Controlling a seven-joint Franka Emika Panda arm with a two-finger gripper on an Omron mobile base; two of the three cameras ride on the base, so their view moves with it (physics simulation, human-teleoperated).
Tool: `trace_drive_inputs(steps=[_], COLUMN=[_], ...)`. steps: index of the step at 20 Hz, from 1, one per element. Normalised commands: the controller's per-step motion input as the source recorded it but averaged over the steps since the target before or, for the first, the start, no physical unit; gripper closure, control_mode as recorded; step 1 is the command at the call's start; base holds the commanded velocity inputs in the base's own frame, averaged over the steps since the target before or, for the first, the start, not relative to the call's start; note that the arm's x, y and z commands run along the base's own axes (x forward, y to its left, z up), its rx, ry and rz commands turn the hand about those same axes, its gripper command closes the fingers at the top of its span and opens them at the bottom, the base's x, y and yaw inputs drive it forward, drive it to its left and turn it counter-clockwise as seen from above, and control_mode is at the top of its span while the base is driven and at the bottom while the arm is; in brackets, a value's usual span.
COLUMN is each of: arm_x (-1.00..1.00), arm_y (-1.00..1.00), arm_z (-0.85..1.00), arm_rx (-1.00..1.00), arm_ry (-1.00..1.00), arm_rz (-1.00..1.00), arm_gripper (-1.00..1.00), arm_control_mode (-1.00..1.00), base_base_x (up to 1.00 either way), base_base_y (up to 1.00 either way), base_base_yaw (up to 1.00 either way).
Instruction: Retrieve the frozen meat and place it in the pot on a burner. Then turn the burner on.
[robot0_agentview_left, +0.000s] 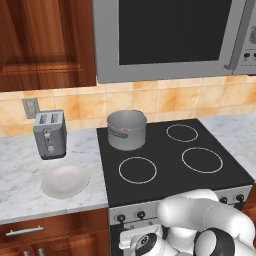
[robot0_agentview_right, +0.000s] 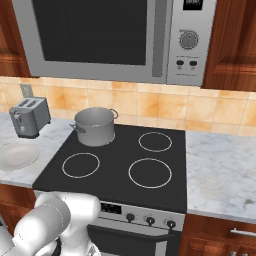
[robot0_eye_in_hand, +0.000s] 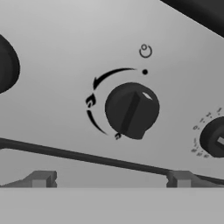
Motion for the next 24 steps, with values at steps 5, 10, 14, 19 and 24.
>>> trace_drive_inputs(steps=[5, 10, 14, 19, 24], arm_x=[0.00, 0.00, 0.00, 0.00, -0.13], arm_y=[0.00, 0.00, 0.00, 0.00, 0.14], arm_z=[0.00, 0.00, 0.00, 0.00, 0.00], arm_rx=[0.00, 0.00, 0.00, 0.00, 0.00], arm_ry=[0.00, 0.00, 0.00, 0.00, 0.00], arm_rz=[0.00, 0.00, 0.00, 0.00, -0.01], arm_gripper=[-1.00, -1.00, -1.00, -1.00, -1.00], arm_control_mode=[1.00, 1.00, -1.00, -1.00, -1.00], base_base_x=[0.00, 0.00, 0.00, 0.00, 0.00], base_base_y=[-0.63, -0.15, 0.00, 0.00, 0.00], base_base_yaw=[0.00, 0.00, 0.00, 0.00, 0.00])
